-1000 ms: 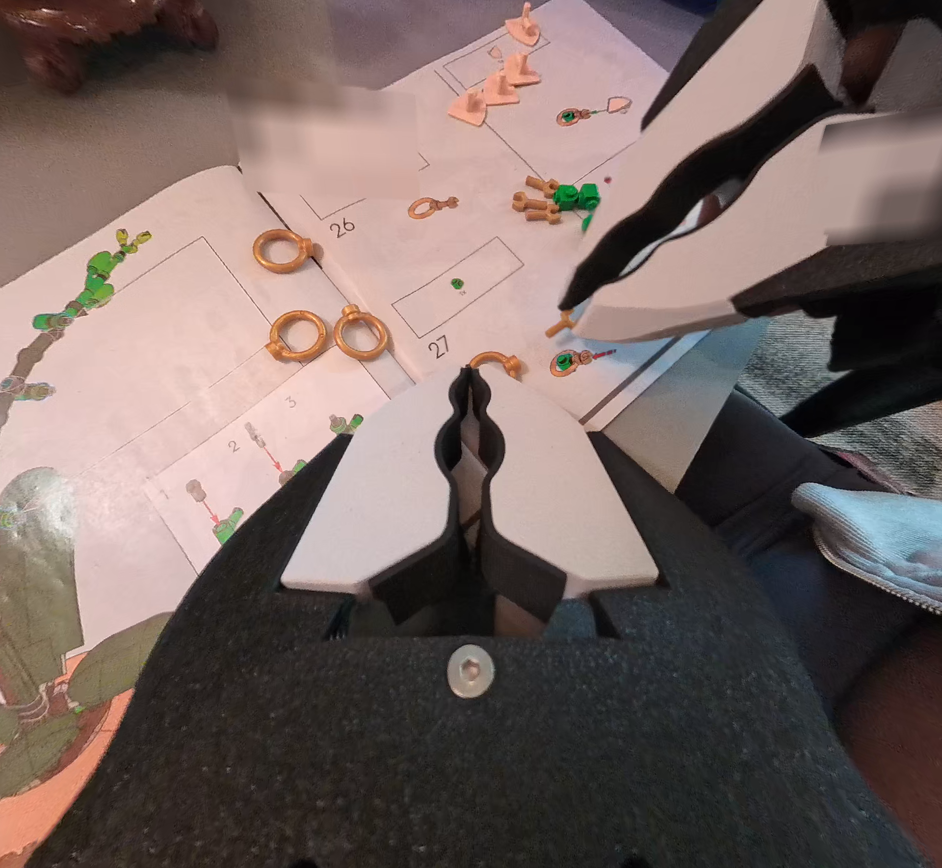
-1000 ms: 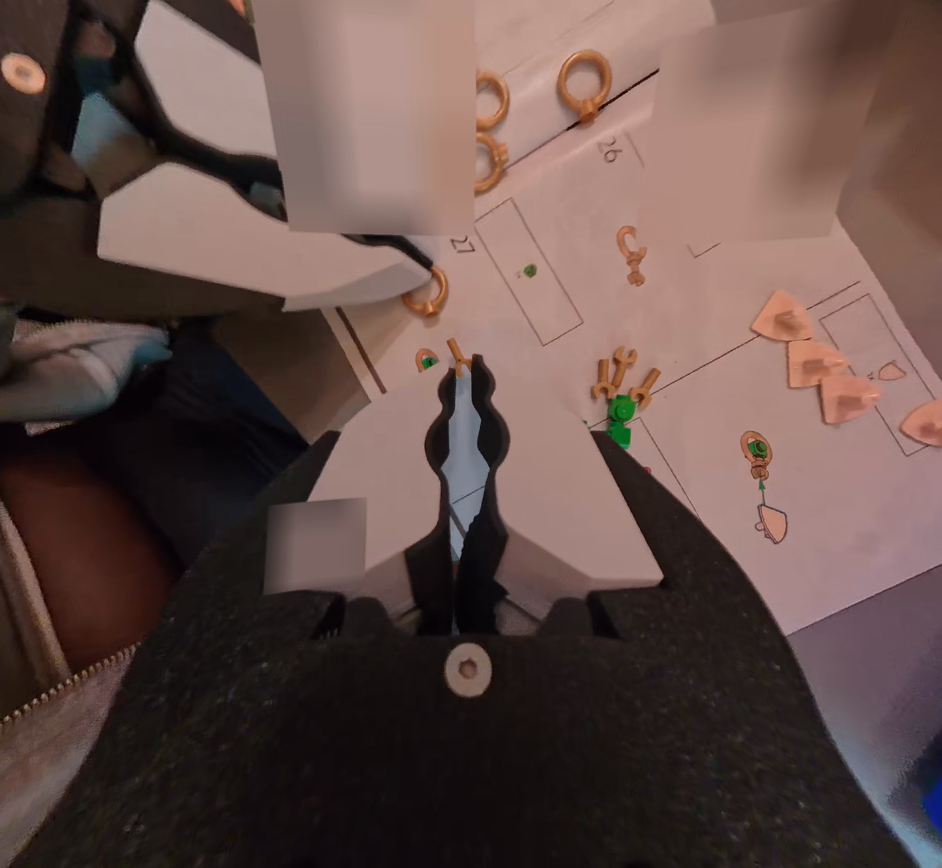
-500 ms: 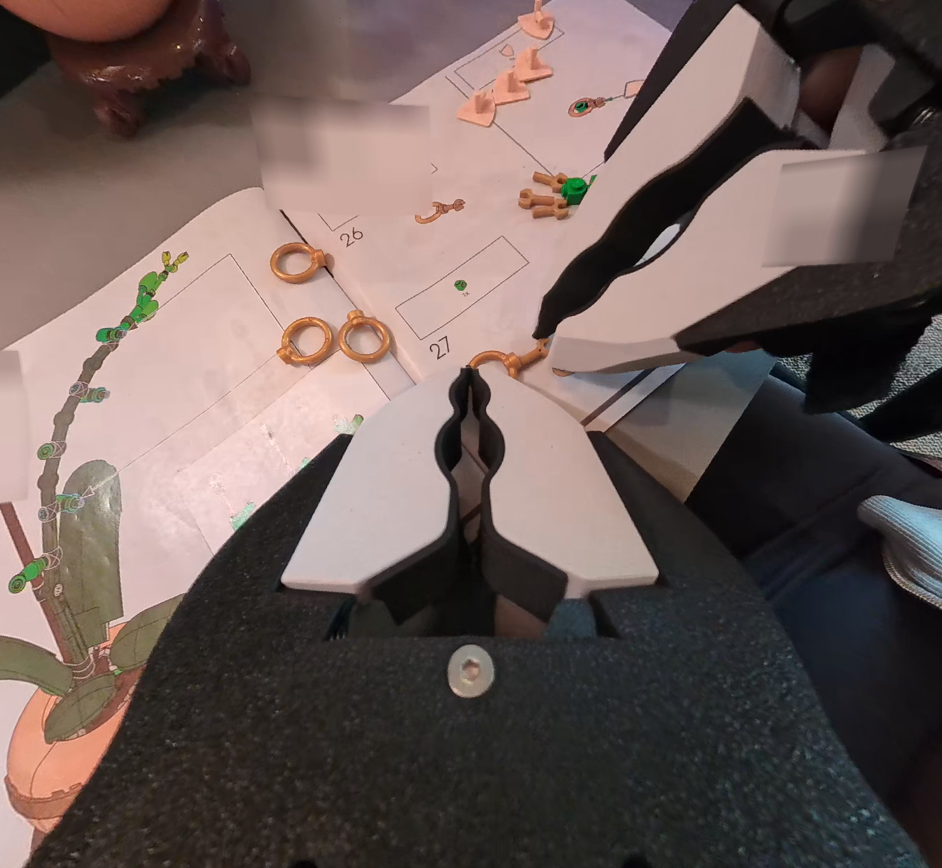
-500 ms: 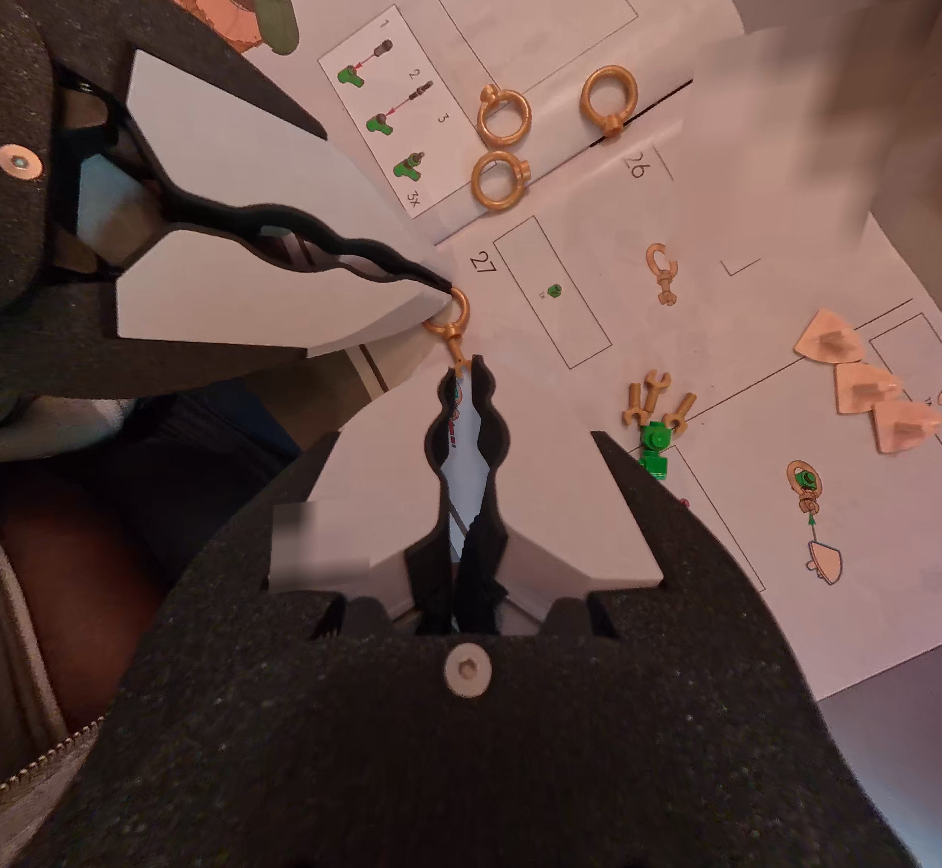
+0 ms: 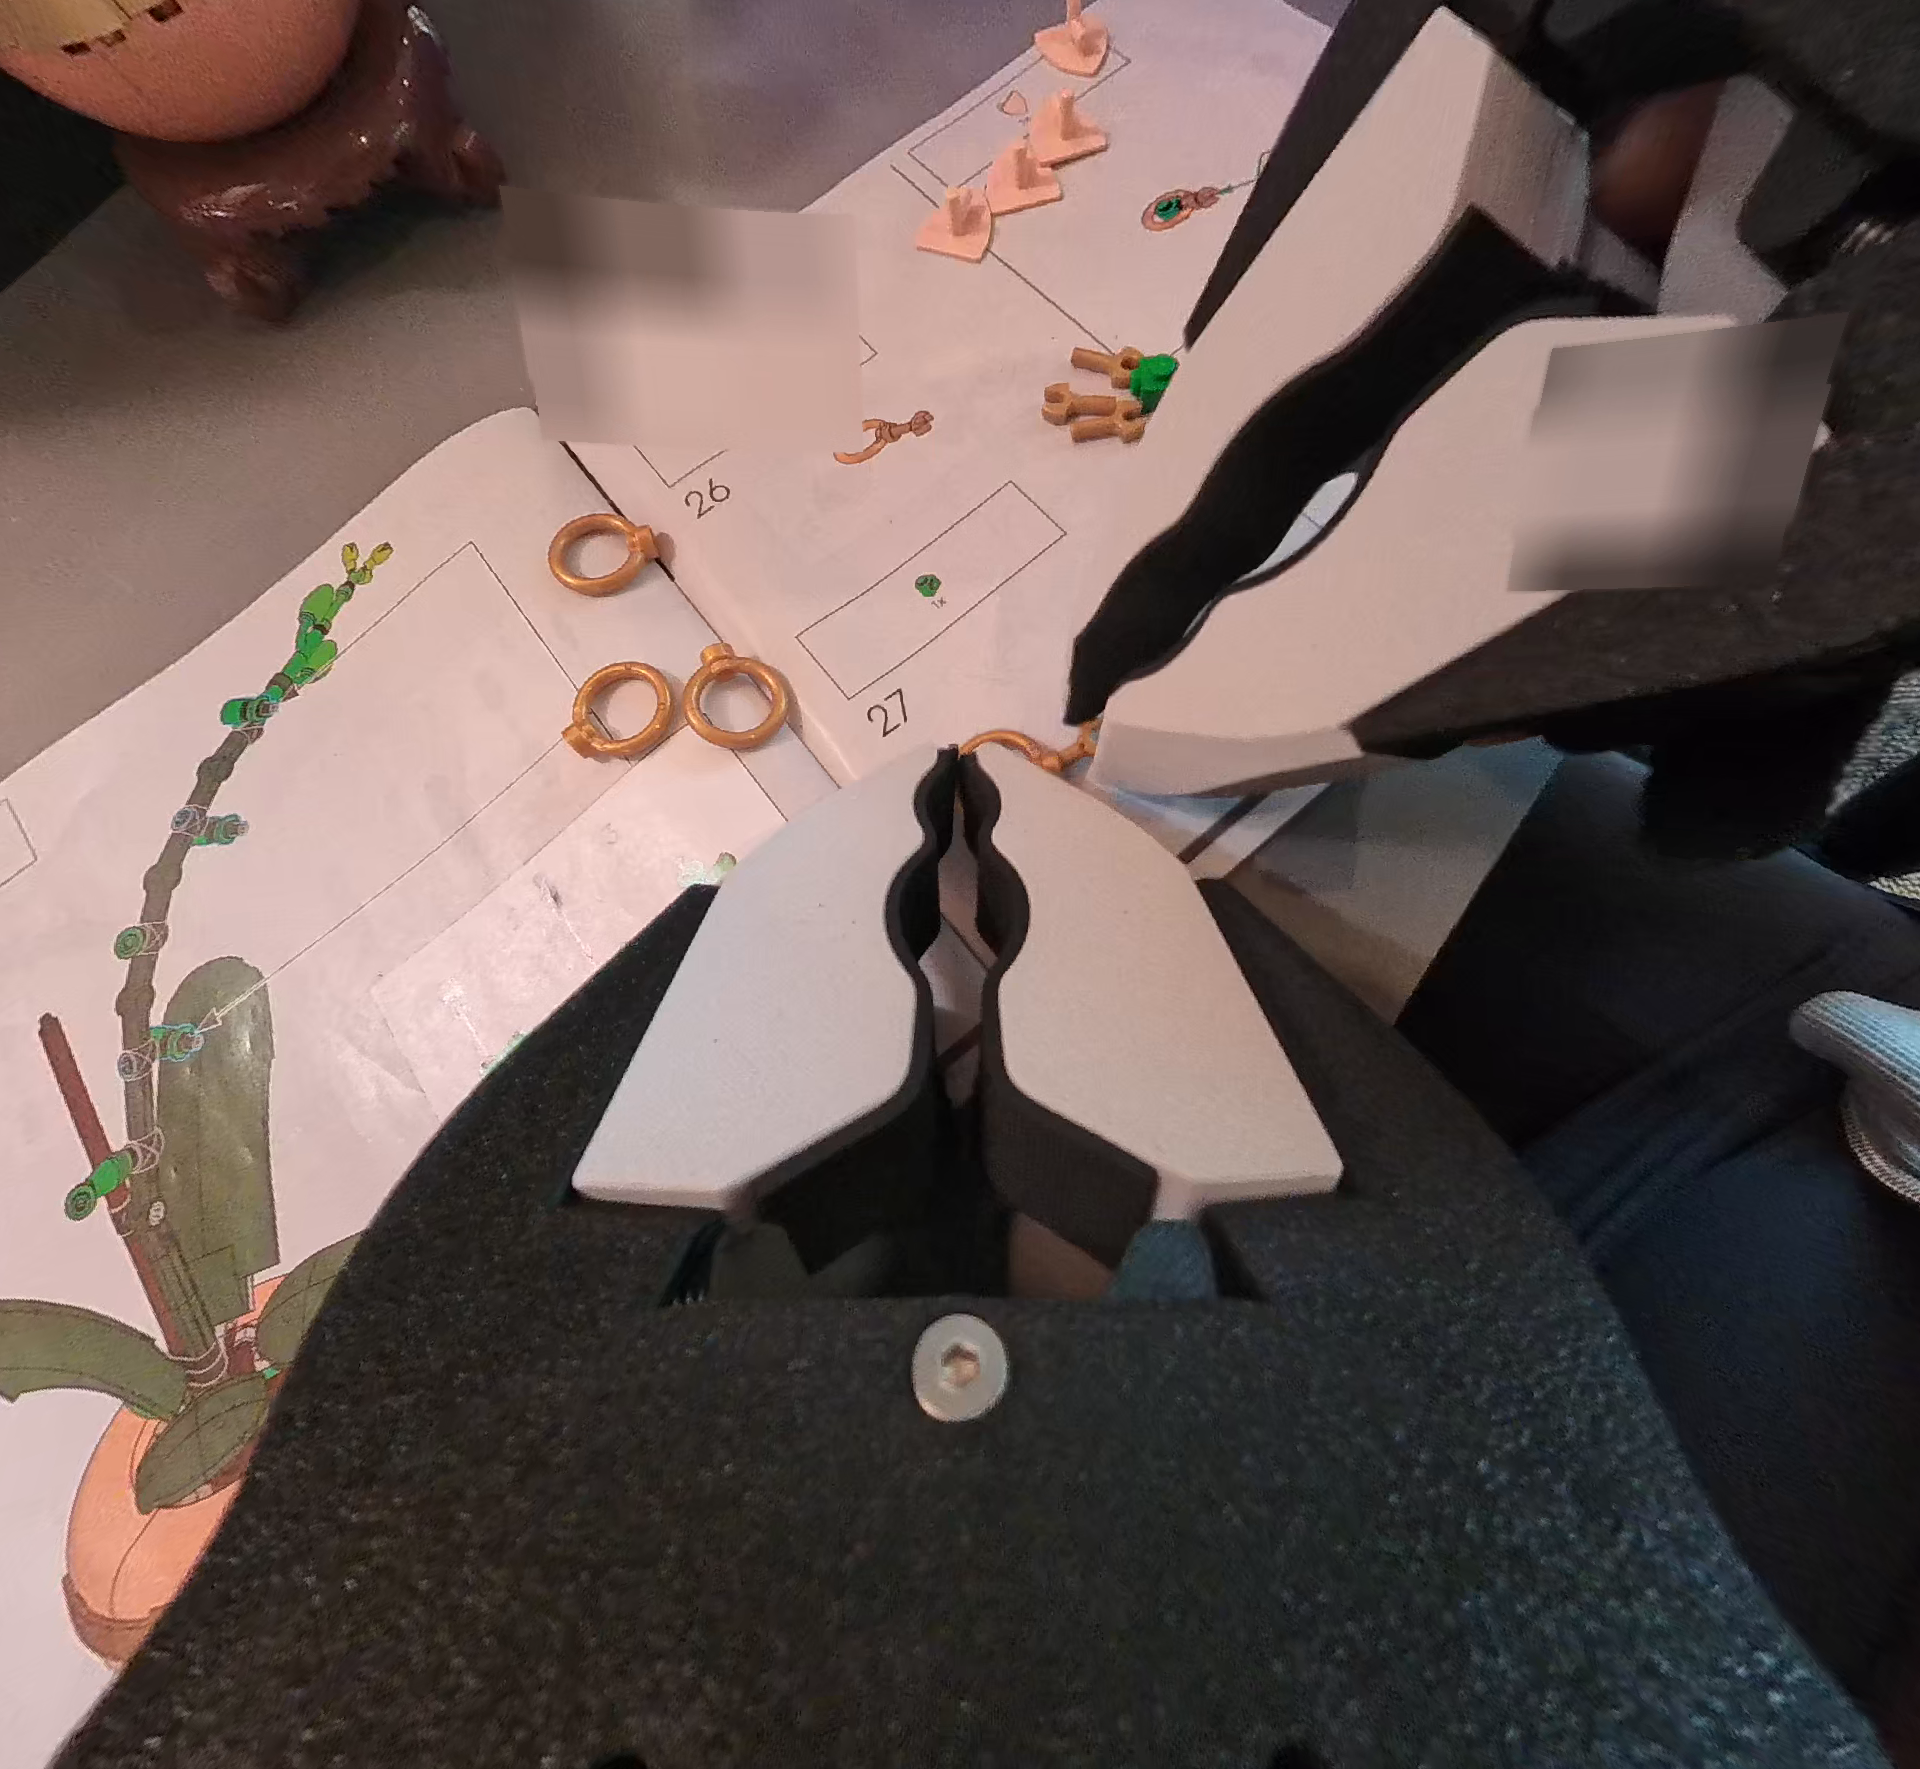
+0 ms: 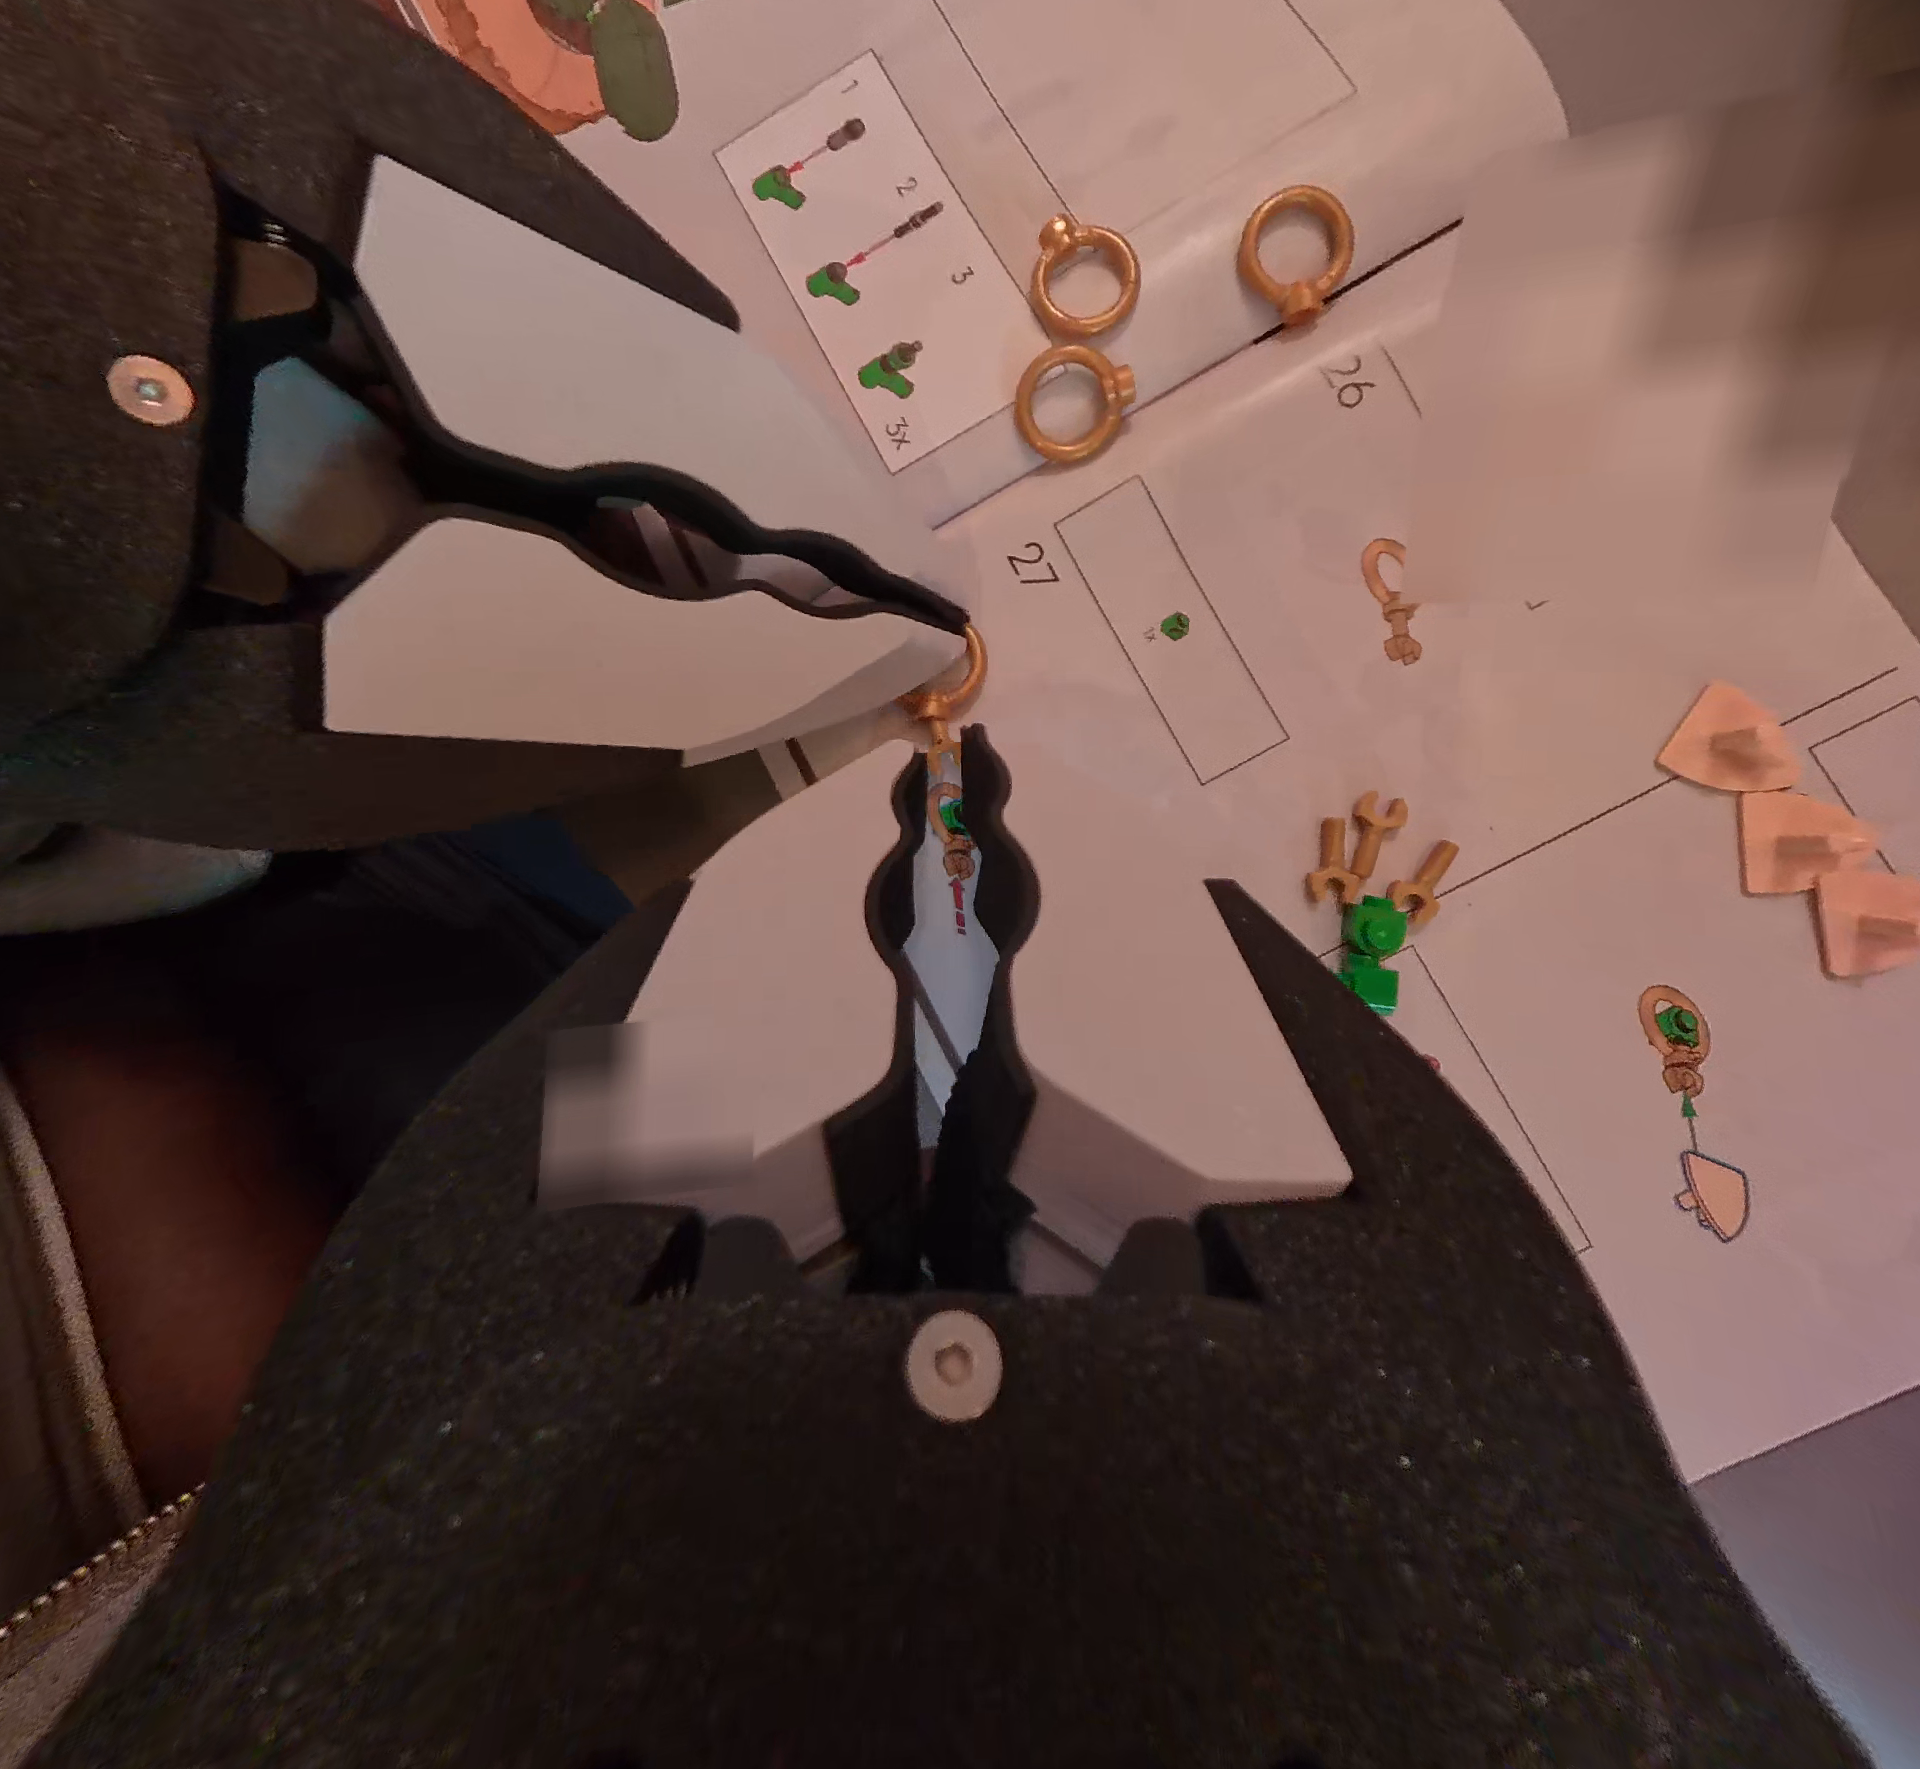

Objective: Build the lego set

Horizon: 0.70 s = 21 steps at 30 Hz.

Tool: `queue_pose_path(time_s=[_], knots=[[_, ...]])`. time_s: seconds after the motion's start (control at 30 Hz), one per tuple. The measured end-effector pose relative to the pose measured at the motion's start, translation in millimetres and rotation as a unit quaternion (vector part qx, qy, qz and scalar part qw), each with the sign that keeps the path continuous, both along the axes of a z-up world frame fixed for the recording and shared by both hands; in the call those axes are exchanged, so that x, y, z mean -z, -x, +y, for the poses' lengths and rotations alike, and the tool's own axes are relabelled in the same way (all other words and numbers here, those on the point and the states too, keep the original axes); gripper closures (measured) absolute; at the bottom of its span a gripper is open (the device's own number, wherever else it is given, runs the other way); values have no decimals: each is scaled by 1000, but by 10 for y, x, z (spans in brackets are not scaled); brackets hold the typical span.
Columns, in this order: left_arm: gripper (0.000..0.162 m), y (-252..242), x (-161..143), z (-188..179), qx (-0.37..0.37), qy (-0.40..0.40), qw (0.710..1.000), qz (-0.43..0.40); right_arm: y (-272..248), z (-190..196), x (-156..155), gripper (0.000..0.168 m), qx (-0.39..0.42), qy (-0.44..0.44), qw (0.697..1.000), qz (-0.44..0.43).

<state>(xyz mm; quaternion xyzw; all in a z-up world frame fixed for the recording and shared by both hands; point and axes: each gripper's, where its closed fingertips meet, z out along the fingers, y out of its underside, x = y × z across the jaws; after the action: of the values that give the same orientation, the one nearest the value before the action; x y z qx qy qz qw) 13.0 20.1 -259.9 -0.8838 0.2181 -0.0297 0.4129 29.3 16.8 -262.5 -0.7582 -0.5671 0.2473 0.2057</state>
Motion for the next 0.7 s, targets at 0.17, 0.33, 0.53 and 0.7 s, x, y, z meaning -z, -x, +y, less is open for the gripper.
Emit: queue_pose_path(time_s=[0.17,0.33,0.53,0.7], knots=[[161,-1,-1,-1,1,-2,1000,3,10,-9,4,162,15,10,1000,15],[161,-6,-1,-5,-1,-7,1000,11,51,-68,24,163,44,10,998,36],[161,-6,3,-5,-1,0,1000,-3,48,-34,21,164,91,17,992,85],[161,-14,8,-13,6,16,999,-32,29,-13,24,164,68,14,994,89]])
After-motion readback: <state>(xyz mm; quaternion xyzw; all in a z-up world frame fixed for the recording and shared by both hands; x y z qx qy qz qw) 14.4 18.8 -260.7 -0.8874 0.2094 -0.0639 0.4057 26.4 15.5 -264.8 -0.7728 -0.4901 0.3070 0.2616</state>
